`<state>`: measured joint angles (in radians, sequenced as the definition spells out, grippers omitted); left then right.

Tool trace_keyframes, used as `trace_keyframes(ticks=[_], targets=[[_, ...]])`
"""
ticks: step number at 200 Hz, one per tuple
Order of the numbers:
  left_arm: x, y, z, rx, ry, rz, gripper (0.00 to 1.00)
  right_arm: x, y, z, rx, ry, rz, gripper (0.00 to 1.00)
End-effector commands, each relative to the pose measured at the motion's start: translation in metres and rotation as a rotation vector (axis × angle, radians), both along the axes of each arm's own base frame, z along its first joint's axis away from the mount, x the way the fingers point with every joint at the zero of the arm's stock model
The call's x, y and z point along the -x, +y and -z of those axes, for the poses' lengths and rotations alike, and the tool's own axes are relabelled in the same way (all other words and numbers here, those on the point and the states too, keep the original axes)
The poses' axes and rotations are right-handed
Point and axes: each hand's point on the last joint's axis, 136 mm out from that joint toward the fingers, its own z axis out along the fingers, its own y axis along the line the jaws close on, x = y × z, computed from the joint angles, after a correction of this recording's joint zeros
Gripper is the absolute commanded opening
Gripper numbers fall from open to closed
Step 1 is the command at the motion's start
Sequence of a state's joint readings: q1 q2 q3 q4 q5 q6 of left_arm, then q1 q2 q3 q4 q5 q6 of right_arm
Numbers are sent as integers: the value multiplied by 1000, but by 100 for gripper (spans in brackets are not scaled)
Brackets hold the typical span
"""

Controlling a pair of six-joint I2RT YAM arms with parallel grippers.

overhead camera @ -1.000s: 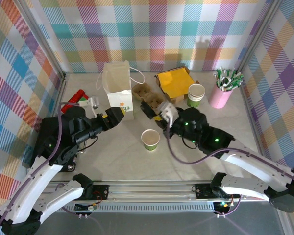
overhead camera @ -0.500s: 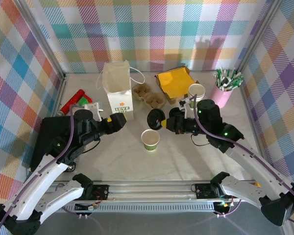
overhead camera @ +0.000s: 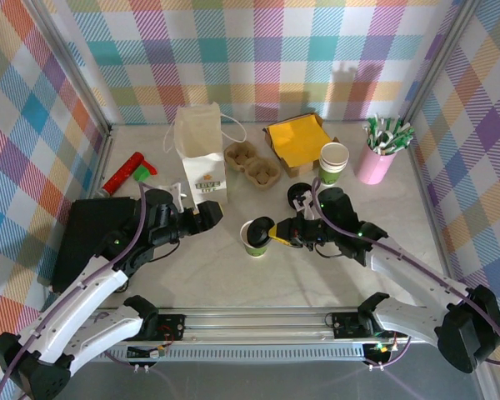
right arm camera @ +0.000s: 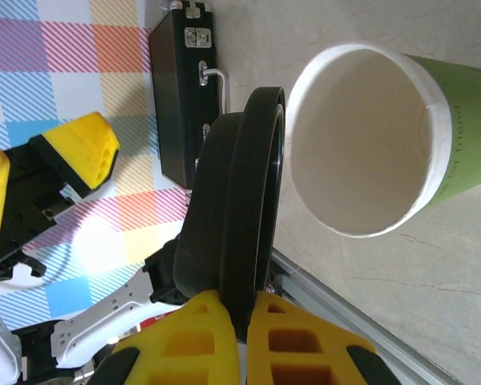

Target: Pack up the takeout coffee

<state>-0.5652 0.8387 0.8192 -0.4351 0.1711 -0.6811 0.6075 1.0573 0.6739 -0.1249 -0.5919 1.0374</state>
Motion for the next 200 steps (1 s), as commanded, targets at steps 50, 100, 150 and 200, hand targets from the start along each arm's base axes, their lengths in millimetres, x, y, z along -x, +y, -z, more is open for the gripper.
trace_keyframes(ticks=[50,100,150,200], targets=[[-2,-5,-3,33,-6,8,83,-8,1,18,-17,21,20,1],[-2,-5,-4,31,-5,6,83,-10,1,36,7,54,23,7],[-2,-4,-3,27,-3,3,83,-13,1,47,34,69,27,16],[-3,-4,-3,24,-3,-1,83,-15,0,58,71,82,31,21]])
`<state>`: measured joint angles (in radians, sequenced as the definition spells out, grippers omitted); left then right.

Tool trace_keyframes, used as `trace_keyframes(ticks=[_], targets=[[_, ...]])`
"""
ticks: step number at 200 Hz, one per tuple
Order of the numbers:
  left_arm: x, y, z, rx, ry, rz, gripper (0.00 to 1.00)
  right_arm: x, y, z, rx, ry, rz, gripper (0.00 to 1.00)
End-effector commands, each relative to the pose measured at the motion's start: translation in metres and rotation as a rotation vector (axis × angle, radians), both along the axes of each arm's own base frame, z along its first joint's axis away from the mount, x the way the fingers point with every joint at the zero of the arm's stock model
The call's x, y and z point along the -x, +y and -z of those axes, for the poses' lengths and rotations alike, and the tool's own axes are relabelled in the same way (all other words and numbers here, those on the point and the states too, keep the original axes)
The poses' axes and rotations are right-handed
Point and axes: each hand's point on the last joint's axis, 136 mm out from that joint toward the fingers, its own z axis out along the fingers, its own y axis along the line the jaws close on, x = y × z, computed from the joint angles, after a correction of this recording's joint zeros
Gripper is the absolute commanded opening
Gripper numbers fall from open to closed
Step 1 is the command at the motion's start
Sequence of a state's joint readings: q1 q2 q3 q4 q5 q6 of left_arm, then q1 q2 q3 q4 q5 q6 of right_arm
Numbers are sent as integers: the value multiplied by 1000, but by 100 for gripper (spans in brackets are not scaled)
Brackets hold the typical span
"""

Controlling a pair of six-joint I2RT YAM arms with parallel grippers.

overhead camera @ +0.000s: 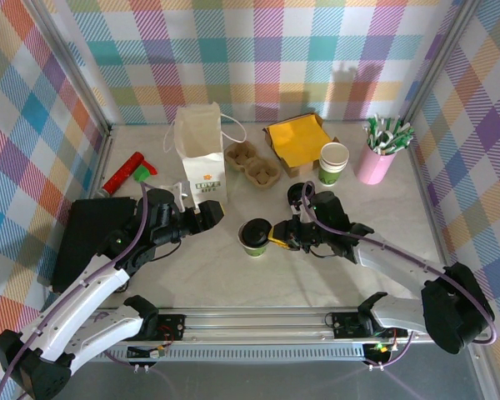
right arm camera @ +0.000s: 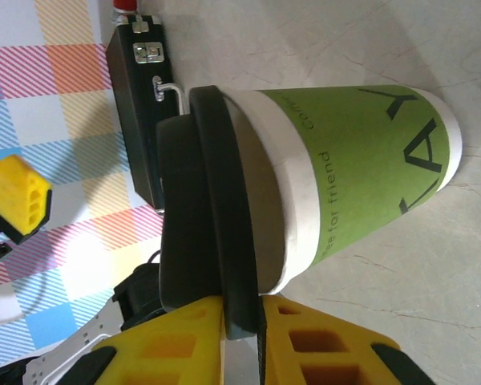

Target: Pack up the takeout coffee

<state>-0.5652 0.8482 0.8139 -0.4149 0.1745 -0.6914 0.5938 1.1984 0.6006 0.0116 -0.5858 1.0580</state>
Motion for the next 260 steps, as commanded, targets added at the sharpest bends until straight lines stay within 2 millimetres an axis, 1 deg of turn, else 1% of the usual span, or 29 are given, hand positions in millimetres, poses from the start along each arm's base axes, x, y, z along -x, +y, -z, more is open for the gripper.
trace_keyframes(ticks=[1,56,91,123,159,174,191,212,226,260], targets=[[-1,-2,-4,13,-5,2,83,-1,-3,8,27,1,3,21],[-2,-2,-2,8,2,2,83,-3,-2,14,39,7,-1,24],[-3,-2,4,-4,16,0,83,-1,-3,14,47,3,-13,30],[-6,-5,13,-33,27,16,83,0,-6,4,60,-36,-29,38],[-10,-9,24,-83,27,50,84,-1,-20,-8,160,-130,-36,49],[-11,-11,29,-91,35,65,84,-5,-24,-14,200,-186,-37,51],[-12,-14,35,-91,41,73,84,-13,-23,-22,211,-253,-45,52],[-13,-15,40,-90,44,74,84,-26,-14,-34,202,-328,-72,52],[-12,-17,42,-81,44,81,84,-36,-8,-36,215,-361,-90,52],[-10,-17,38,-61,31,88,84,-54,5,-38,231,-419,-142,52]])
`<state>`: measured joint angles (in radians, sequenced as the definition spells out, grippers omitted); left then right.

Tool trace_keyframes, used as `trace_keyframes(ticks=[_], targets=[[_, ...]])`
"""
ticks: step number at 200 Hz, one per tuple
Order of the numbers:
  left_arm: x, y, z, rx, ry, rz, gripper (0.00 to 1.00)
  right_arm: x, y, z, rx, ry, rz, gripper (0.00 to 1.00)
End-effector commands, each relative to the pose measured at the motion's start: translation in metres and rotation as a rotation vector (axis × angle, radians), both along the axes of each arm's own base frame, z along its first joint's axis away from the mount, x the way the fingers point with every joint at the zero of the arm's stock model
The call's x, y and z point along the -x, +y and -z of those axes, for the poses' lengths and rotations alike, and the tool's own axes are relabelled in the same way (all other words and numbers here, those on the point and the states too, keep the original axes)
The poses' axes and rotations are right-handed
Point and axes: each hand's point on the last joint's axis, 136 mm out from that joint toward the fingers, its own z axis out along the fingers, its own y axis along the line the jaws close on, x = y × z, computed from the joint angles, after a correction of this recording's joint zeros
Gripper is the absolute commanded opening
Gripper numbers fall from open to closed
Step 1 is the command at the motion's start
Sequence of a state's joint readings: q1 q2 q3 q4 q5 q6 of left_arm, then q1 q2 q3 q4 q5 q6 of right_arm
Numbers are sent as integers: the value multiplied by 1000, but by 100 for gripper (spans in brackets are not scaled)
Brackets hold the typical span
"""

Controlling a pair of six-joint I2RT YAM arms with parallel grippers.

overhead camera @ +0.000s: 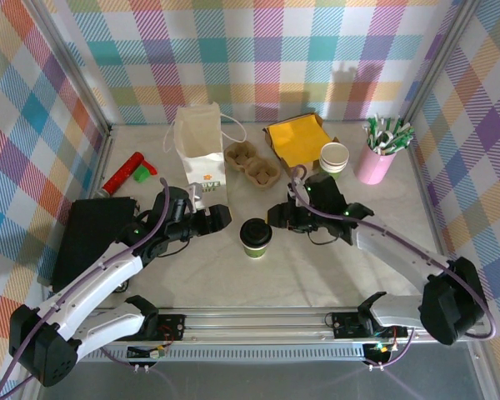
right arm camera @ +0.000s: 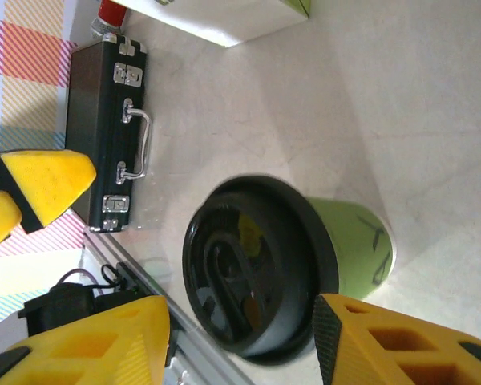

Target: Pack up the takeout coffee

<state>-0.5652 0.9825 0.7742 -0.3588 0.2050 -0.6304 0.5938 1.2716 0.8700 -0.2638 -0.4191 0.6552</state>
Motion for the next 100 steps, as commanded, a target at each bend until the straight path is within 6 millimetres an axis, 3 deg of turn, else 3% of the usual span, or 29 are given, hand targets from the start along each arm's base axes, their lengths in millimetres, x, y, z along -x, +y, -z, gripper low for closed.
trace_keyframes(ticks=[1,45,100], targets=[[1,-4,-7,26,-40,29,84,-15,7,-7,23,-91,-59,52],[3,0,-8,25,-49,15,84,-24,25,-7,-15,-110,-126,52],[3,1,-9,28,-54,9,84,-14,39,-2,-85,-51,-210,52]])
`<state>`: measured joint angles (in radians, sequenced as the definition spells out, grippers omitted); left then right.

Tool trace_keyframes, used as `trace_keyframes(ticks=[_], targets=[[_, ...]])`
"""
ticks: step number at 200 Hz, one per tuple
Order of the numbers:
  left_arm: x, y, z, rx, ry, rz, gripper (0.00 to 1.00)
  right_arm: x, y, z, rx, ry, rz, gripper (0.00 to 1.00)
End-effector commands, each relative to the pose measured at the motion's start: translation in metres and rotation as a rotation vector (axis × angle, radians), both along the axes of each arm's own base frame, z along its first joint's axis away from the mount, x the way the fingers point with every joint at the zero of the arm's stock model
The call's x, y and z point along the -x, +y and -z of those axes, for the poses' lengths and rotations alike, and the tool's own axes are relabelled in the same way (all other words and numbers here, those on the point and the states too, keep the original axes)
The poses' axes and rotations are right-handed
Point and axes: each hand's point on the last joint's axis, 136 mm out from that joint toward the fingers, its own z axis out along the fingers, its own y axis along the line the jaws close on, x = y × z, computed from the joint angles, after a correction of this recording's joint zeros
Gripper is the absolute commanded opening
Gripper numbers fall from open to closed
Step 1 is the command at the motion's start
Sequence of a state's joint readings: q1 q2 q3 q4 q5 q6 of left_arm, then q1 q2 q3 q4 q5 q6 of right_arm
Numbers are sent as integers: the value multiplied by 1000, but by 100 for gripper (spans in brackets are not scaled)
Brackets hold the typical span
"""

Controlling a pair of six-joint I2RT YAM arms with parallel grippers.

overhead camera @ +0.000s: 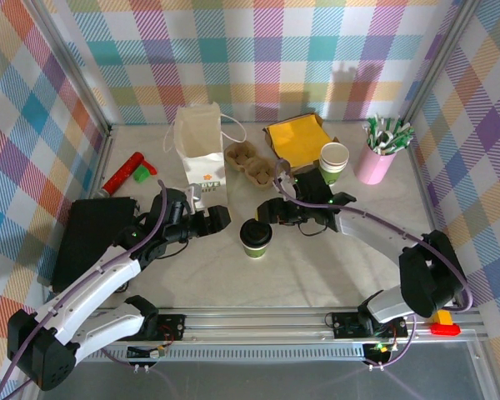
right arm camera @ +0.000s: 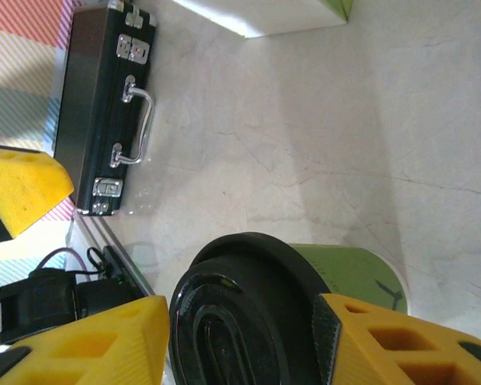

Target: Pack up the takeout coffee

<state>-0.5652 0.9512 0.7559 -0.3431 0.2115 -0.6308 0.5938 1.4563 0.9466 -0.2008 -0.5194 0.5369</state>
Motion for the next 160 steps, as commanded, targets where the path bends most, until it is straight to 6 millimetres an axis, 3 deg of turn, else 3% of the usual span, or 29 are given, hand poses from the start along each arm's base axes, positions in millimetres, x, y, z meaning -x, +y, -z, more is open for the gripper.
trace_keyframes(ticks=[1,160], targets=[[0,0,-5,9,-32,4,84,1,11,-19,-78,-30,-70,52],[-2,0,4,-13,-6,-3,84,20,11,-16,-101,-24,-111,52]])
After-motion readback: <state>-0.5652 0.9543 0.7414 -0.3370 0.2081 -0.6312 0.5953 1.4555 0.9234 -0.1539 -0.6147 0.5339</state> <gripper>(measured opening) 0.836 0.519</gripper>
